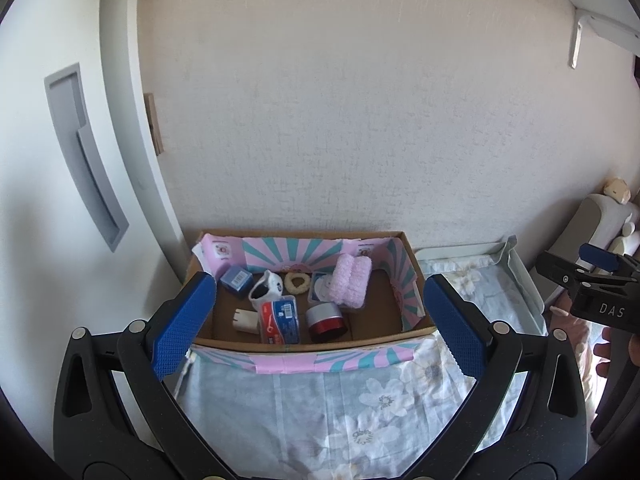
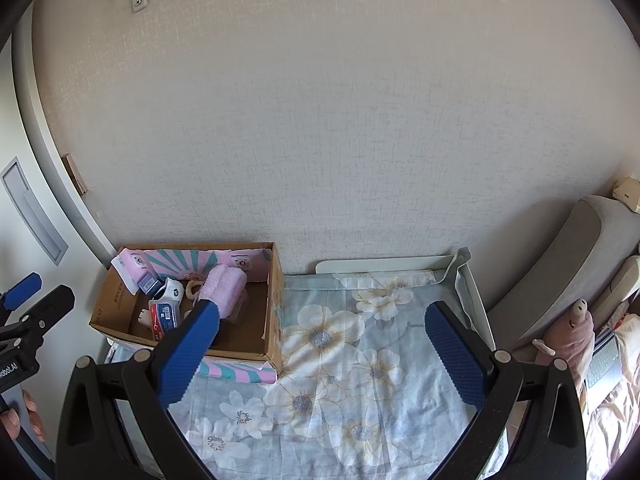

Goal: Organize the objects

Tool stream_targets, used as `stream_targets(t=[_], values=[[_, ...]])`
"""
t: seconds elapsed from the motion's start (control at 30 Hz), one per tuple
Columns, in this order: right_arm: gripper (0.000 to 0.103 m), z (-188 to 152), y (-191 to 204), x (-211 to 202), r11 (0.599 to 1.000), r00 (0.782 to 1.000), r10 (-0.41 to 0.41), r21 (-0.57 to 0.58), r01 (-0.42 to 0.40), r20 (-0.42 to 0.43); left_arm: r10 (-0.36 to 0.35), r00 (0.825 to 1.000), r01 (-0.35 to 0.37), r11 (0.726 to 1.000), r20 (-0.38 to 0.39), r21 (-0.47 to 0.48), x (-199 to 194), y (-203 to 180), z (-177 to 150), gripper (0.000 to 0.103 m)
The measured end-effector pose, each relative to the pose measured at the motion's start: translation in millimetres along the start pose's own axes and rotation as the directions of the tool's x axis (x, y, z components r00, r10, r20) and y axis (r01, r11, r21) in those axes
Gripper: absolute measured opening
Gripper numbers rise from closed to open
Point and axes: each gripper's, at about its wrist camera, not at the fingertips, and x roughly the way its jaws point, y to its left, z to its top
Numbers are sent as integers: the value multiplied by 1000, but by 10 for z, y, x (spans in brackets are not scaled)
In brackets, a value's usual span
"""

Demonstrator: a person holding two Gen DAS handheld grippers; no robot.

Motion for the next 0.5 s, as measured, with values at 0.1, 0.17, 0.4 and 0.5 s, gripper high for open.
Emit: stream_targets(t=[0.1,0.17,0.4,0.5], values=[[103,2,11,-12,1000,1000,2,-1,-2,4,45,999,-46,999,25,28,-29,-46,-6,103],[103,5,19,-21,1000,1000,-4,-5,4,7,91,995,-93,995,41,45,-40,-71,-11,103],[103,-6,39,-27,1000,1000,-7,-5,7,8,99,994,-100,995,42,23,-30,-65,-30,103],[103,-5,50,-21,1000,1000,-9,-10,9,8,88,995,-89,996,44,10,-28,-42,-44,103]])
